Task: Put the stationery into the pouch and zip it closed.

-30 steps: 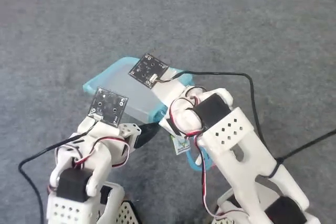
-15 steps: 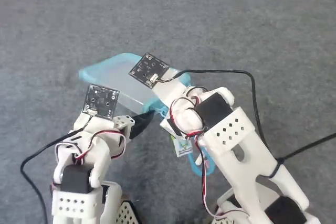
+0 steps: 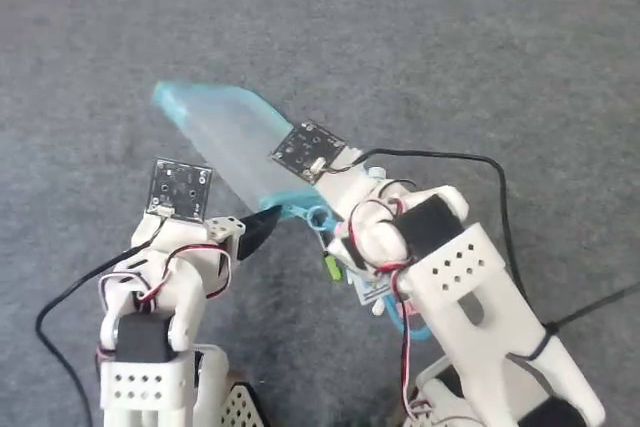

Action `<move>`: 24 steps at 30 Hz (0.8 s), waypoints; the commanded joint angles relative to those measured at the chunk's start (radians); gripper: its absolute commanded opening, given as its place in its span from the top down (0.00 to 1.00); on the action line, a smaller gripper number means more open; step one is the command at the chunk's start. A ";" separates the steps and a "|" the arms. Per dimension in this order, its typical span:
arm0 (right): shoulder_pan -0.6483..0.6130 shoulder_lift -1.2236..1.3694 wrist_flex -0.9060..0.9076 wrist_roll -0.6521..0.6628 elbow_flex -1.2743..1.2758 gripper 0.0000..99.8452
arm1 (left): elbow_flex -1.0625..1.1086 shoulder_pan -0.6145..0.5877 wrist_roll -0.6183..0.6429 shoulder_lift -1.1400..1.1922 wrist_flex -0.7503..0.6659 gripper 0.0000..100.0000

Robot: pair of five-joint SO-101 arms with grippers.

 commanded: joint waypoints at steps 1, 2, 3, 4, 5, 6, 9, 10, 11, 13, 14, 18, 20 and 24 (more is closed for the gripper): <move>0.093 -0.045 -0.056 0.046 0.057 0.99 | -0.012 -0.037 -0.006 -0.006 -0.034 0.61; 0.105 -0.044 -0.067 0.048 0.068 0.99 | -0.012 -0.037 -0.006 -0.006 -0.034 0.61; 0.116 -0.044 -0.073 0.048 0.075 0.99 | -0.012 -0.037 -0.006 -0.006 -0.034 0.61; 0.128 -0.044 -0.076 0.049 0.080 0.99 | -0.012 -0.037 -0.006 -0.006 -0.035 0.61; 0.139 -0.044 -0.076 0.049 0.080 0.99 | -0.012 -0.037 -0.006 -0.006 -0.035 0.61; 0.150 -0.045 -0.074 0.061 0.080 0.99 | -0.010 -0.037 -0.006 -0.006 -0.035 0.61; 0.188 -0.054 -0.068 0.086 0.080 0.99 | -0.008 -0.044 -0.006 -0.006 -0.046 0.61; 0.205 -0.054 -0.068 0.089 0.080 0.99 | -0.007 -0.064 -0.006 -0.006 -0.052 0.61; 0.220 -0.054 -0.068 0.089 0.078 0.99 | -0.007 -0.084 -0.008 -0.006 -0.058 0.61; 0.236 -0.056 -0.067 0.089 0.074 0.99 | -0.004 -0.114 -0.009 -0.006 -0.072 0.61; 0.234 -0.056 -0.064 0.089 0.072 0.99 | 0.004 -0.117 -0.009 -0.006 -0.078 0.61; 0.136 -0.056 0.021 0.081 0.005 0.99 | 0.028 -0.117 -0.009 -0.006 -0.104 0.61; 0.079 -0.056 0.061 0.058 -0.051 0.99 | 0.030 -0.115 -0.006 -0.006 -0.104 0.61; -0.038 -0.056 0.122 0.026 -0.143 0.99 | 0.041 -0.055 -0.005 -0.006 -0.097 0.61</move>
